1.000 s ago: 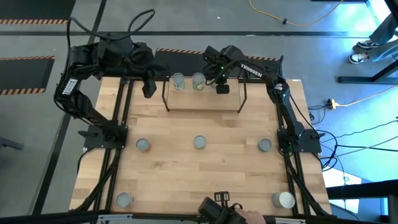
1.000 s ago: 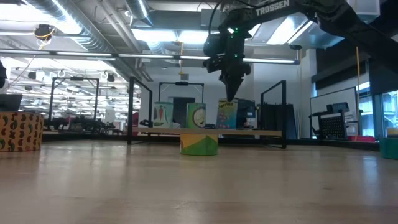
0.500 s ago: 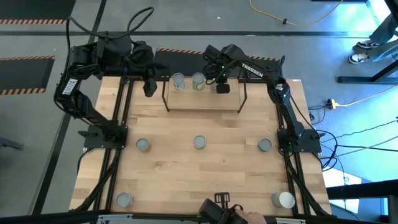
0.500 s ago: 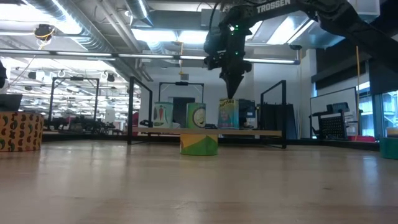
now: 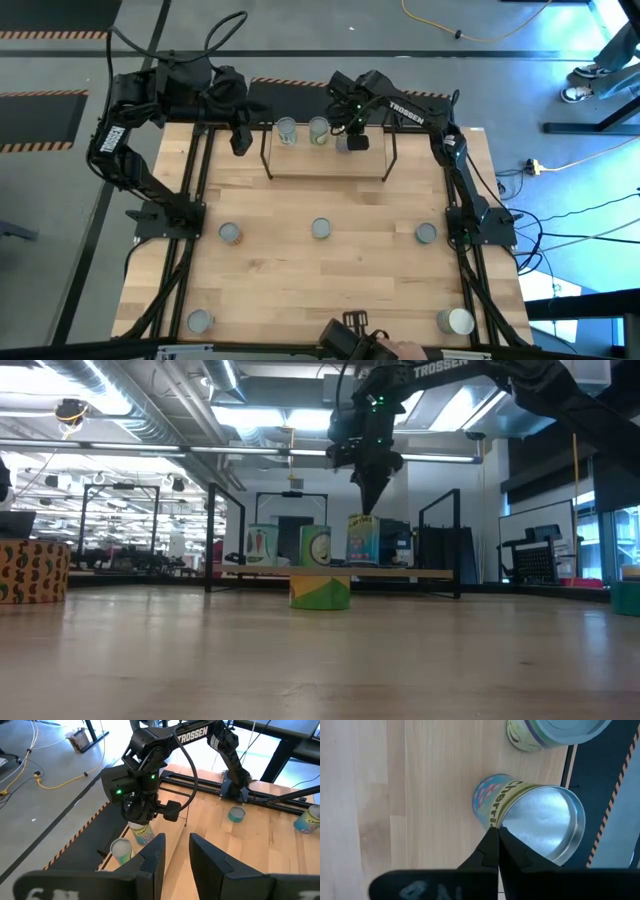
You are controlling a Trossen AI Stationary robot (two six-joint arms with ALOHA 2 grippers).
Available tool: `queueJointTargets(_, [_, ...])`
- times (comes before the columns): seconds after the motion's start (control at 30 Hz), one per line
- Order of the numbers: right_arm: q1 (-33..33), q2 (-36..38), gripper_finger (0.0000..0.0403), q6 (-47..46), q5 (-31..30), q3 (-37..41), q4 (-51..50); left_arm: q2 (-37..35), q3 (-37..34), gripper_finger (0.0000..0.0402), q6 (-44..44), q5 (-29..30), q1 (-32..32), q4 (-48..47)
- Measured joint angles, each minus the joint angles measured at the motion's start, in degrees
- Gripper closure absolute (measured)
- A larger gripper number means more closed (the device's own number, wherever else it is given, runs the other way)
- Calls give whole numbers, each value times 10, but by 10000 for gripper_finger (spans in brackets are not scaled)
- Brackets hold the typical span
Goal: Pick and place cans onto a shelf
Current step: Put the bottom middle light blue can on the shelf aligned with the pink can
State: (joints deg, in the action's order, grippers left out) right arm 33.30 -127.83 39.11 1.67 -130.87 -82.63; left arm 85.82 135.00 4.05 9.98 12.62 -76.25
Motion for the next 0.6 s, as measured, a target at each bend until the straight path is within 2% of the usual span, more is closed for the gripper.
queueJointTargets(0.17, [0,0,403,1,-3,0,10,0,0,321,1,0,0,0])
queueJointTargets(0.37, [0,0,403,2,-41,0,20,0,0,321,1,0,0,0])
queueJointTargets(0.6, [0,0,403,2,-41,0,16,0,0,321,-1,0,0,0])
